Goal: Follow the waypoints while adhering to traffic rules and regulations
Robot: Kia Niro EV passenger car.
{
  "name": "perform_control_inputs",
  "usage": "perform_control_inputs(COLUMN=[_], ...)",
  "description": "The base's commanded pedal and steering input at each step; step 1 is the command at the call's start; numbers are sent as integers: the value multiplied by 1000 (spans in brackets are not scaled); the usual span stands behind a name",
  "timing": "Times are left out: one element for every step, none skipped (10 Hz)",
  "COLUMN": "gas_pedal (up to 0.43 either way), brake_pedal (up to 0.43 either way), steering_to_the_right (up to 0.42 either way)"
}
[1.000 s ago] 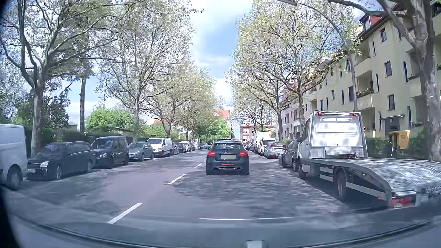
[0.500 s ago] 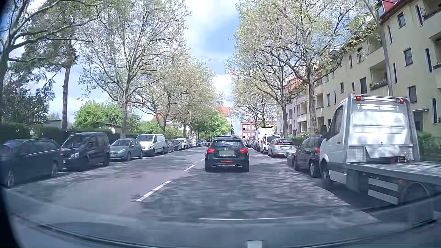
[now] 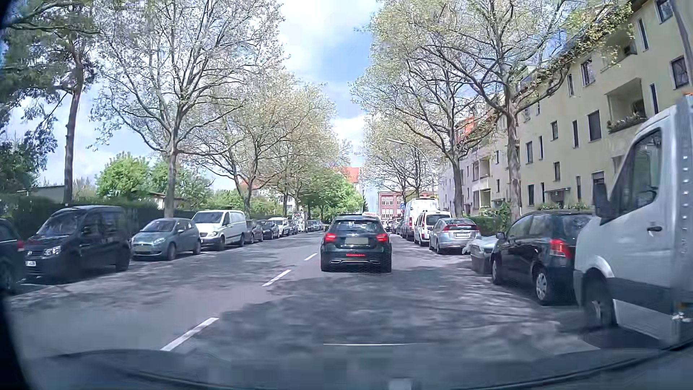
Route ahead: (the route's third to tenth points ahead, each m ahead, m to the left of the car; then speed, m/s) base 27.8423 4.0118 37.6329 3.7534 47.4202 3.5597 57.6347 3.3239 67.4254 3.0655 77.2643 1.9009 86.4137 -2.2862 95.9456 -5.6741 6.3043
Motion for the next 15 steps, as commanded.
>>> perform_control_inputs(gas_pedal=[59,59,59,59,59,79,118,130,130,138,138,138,138,138,138], brake_pedal=[24,24,18,24,24,24,24,24,24,24,24,24,18,24,18], steering_to_the_right=[-4,-5,-5,-4,-2,-1,0,0,0,0,0,0,0,0,0])
